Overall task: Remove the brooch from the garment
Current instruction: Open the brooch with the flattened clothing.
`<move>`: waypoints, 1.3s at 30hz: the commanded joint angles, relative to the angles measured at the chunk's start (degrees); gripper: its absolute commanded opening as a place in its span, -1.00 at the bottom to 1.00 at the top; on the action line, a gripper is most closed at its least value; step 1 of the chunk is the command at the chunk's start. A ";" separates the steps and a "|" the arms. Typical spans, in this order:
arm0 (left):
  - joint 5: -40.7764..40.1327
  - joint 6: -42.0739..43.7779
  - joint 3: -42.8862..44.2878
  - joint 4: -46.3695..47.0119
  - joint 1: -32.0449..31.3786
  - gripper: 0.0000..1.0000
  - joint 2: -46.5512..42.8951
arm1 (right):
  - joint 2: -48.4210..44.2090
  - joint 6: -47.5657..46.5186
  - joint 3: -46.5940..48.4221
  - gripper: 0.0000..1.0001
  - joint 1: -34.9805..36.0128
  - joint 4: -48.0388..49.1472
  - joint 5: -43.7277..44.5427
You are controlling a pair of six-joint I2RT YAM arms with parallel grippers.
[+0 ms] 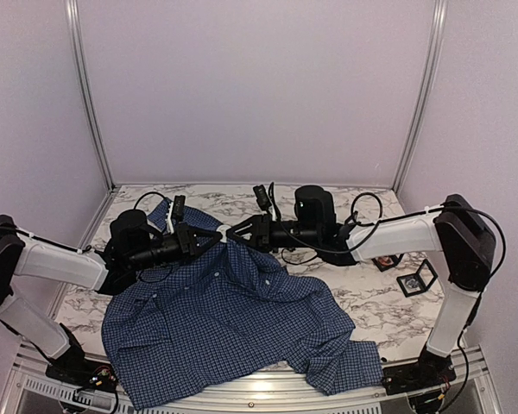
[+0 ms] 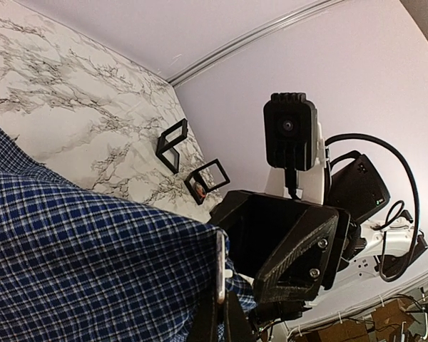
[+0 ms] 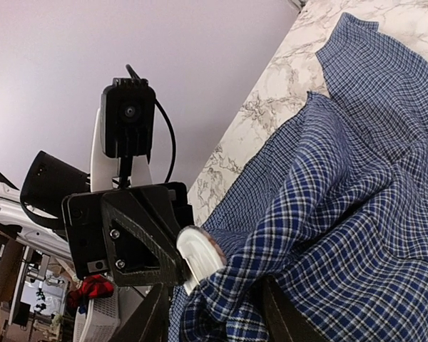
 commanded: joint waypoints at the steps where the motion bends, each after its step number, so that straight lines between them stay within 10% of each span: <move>1: 1.31 -0.18 0.66 3.21 0.17 -1.00 0.93 | 1.40 1.58 0.61 -0.23 -0.38 2.95 -1.29; 39: 0.71 4.65 0.42 0.46 -0.09 -1.00 -0.35 | 2.89 5.45 1.58 -0.74 -1.17 5.69 -3.38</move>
